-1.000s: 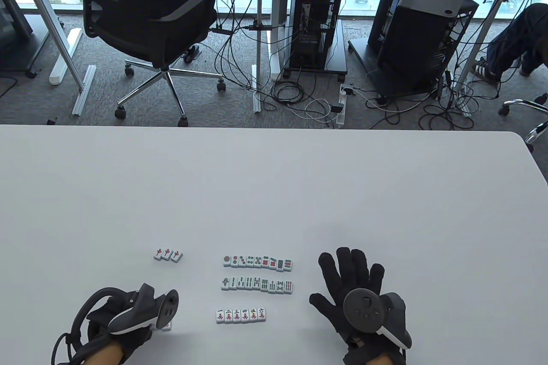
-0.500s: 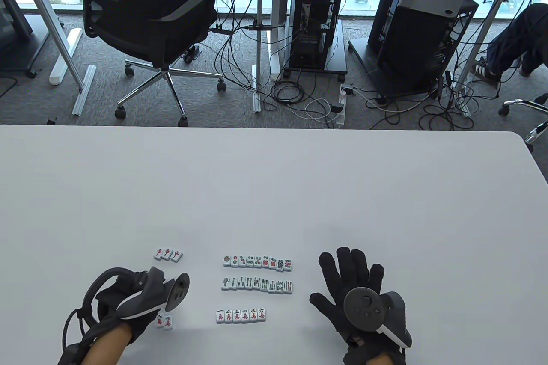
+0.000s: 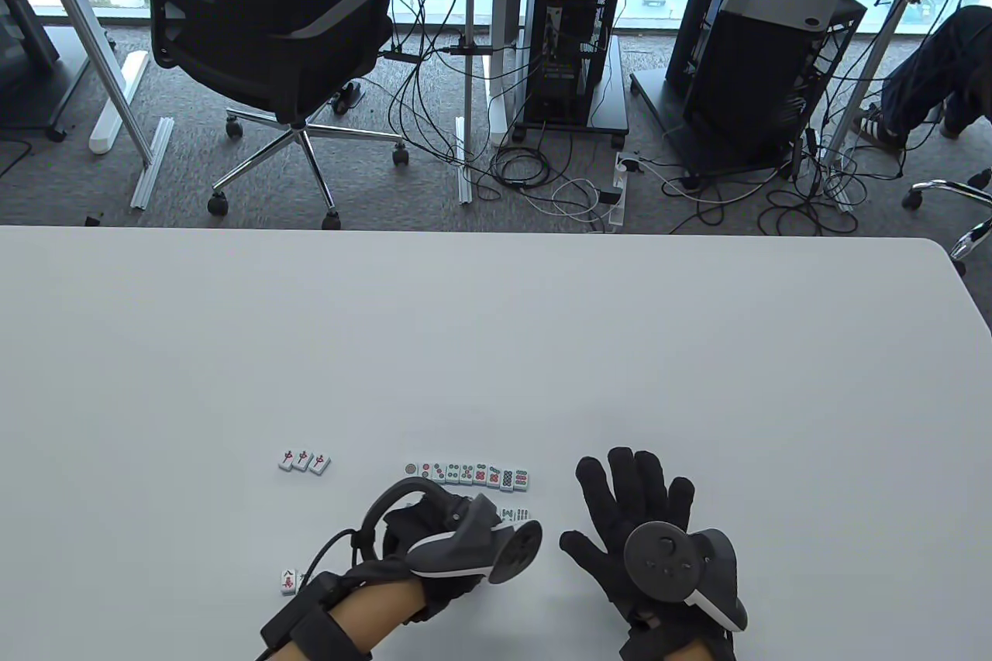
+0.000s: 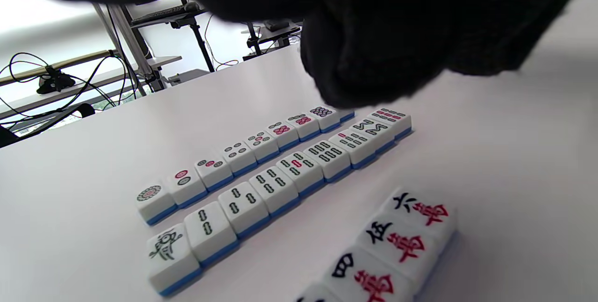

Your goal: Mahjong suit sorting

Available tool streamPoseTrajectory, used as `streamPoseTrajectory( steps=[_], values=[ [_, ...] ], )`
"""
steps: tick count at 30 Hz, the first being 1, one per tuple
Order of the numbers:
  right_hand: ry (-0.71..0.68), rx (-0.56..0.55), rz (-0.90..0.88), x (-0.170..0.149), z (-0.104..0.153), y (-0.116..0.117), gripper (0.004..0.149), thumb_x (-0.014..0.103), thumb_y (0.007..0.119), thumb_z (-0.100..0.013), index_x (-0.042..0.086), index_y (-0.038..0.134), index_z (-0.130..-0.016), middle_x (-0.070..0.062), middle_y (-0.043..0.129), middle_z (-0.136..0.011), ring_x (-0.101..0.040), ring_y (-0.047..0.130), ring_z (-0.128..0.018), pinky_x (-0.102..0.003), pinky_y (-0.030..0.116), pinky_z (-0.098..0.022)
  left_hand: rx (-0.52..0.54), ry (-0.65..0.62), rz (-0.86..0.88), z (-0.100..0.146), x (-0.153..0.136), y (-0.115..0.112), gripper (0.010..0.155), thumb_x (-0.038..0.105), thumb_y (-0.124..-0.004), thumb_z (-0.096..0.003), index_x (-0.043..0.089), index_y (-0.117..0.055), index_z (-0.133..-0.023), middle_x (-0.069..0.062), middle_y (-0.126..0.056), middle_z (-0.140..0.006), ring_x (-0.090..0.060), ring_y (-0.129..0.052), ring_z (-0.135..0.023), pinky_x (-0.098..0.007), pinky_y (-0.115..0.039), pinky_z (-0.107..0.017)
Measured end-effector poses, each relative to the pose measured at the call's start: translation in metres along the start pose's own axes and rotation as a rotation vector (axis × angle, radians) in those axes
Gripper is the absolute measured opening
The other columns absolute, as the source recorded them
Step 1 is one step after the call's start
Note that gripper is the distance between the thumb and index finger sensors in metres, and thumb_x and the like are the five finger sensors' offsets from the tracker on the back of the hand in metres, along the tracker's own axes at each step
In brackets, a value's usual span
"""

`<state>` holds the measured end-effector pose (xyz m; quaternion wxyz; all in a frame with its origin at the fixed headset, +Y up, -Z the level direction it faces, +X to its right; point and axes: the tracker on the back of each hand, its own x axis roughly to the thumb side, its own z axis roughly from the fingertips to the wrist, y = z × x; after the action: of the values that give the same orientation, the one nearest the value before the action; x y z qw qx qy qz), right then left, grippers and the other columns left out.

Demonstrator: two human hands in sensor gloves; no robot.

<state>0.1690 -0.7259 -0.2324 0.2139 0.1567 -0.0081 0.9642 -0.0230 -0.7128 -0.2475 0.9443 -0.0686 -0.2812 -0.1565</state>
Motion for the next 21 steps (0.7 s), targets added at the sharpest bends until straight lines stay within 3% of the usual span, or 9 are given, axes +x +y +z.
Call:
streamPoseTrajectory(
  steps=[3,9,21],
  values=[
    [-0.005,-0.006,-0.011,0.000,0.000,-0.001,0.077,0.062,0.061,-0.052,0.035,0.020,-0.112,-0.011,0.020,-0.119,-0.041,0.005,-0.105,-0.071,0.010,-0.070,-0.089,0.004,-0.037,-0.014,0.014,-0.011,0.062,0.054,-0.087,-0.0275,0.013,-0.088,-0.074,0.015,-0.102,-0.033,-0.007,-0.095,-0.006,-0.036,-0.087,-0.018],
    [0.013,-0.011,0.015,-0.002,0.000,-0.002,0.076,0.060,0.062,-0.052,0.034,0.022,-0.112,-0.012,0.018,-0.119,-0.042,0.006,-0.105,-0.071,0.010,-0.071,-0.146,0.013,-0.029,-0.022,0.023,-0.027,0.062,0.055,-0.087,-0.0273,0.012,-0.089,-0.072,0.016,-0.101,-0.030,-0.006,-0.094,-0.003,-0.035,-0.087,-0.016],
    [0.018,-0.012,0.004,-0.004,0.000,-0.001,0.077,0.061,0.061,-0.052,0.034,0.021,-0.112,-0.012,0.020,-0.119,-0.042,0.005,-0.105,-0.071,0.010,-0.070,-0.141,0.045,-0.092,-0.018,0.021,-0.040,0.062,0.056,-0.087,-0.0260,0.013,-0.090,-0.071,0.017,-0.100,-0.027,-0.006,-0.092,-0.001,-0.035,-0.086,-0.014]
  ],
)
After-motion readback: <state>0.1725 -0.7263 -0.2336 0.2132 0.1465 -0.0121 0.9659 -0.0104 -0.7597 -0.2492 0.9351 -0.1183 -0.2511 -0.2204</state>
